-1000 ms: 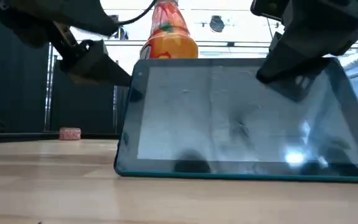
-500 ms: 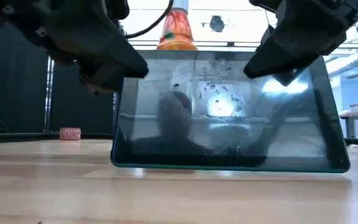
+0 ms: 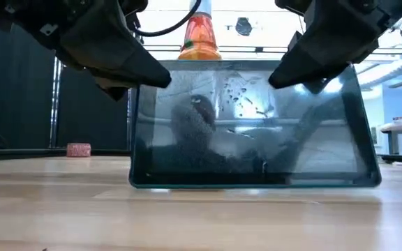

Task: Apply microfiber cloth
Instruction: Wipe the front of the tablet using the green microfiber cloth

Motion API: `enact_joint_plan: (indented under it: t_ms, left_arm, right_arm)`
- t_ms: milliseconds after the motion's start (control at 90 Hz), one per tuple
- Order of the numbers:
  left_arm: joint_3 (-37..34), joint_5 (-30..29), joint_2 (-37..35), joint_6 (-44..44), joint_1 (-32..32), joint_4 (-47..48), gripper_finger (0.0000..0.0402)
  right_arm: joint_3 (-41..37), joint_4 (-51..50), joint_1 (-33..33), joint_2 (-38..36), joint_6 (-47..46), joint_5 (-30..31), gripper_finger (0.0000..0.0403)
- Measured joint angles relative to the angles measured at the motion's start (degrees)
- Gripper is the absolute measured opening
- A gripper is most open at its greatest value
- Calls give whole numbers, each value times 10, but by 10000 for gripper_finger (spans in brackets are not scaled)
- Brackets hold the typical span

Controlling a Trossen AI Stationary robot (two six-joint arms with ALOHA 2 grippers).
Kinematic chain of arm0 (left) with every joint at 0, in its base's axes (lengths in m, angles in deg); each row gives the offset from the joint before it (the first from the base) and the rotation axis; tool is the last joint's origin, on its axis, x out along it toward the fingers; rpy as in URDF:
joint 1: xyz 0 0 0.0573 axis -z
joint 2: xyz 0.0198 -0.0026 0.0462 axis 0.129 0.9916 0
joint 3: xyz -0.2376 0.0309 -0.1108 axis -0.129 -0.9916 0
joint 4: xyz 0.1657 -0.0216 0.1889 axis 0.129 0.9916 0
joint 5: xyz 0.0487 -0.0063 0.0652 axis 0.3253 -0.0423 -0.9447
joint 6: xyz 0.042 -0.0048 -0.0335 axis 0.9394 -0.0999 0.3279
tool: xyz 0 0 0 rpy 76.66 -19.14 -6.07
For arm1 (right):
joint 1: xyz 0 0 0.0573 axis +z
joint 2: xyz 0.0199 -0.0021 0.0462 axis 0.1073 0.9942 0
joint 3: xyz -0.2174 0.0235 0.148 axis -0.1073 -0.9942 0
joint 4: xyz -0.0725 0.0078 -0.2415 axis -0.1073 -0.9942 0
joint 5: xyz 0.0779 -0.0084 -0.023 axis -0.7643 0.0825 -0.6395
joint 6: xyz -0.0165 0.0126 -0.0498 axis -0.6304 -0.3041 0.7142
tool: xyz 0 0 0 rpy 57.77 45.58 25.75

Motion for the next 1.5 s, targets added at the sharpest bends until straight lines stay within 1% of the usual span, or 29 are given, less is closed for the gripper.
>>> enact_joint_plan:
  t_ms: [111, 200, 300, 367, 489, 656, 733, 822, 911, 989, 1089, 1167, 1233, 1311, 1356, 1444, 1500]
  left_arm:
    - [0, -2, 0, -1, 3, 3, 17]
    - [0, 0, 0, 0, 5, 3, 17]
    - [0, 2, 0, 0, 5, 4, 17]
    - [0, 2, 0, 0, 5, 4, 17]
    - [0, 2, 0, 0, 5, 3, 17]
    - [0, 2, 0, 0, 5, 3, 16]
    - [0, 2, 0, 0, 5, 3, 16]
    - [0, 2, 0, 0, 5, 3, 16]
    - [0, 2, 0, 0, 5, 3, 16]
    - [0, 2, 0, 0, 5, 3, 16]
    - [0, 2, 0, 0, 4, 2, 16]
    - [0, 2, 0, 0, 4, 2, 16]
    - [0, 2, 0, 0, 3, 2, 16]
    - [0, 2, 0, 0, 3, 2, 16]
    - [0, 2, 0, -3, 3, 1, 16]
    - [0, 2, 0, -9, 3, 0, 16]
    - [0, 1, 0, -14, 1, 0, 16]
  right_arm:
    - [2, -56, -5, -43, 0, 2, 70]
    - [2, -132, -5, -95, -34, 2, 101]
    - [3, -223, 0, -164, -106, -1, 133]
    - [3, -294, 15, -199, -164, -24, 151]
    - [3, -402, 66, -225, -276, -70, 175]
    - [3, -473, 148, -200, -383, -97, 191]
    - [3, -493, 175, -171, -422, -116, 192]
    - [2, -538, 197, -130, -464, -137, 192]
    - [2, -561, 212, -81, -478, -157, 192]
    - [2, -555, 219, -35, -475, -160, 192]
    - [5, -535, 221, 15, -448, -163, 183]
    - [7, -522, 220, 37, -425, -166, 157]
    - [8, -513, 216, 42, -424, -168, 116]
    - [10, -503, 215, 39, -431, -171, 44]
    - [17, -497, 219, 31, -411, -167, 20]
    - [48, -466, 232, 18, -375, -140, 15]
    - [73, -467, 236, -1, -359, -121, 10]
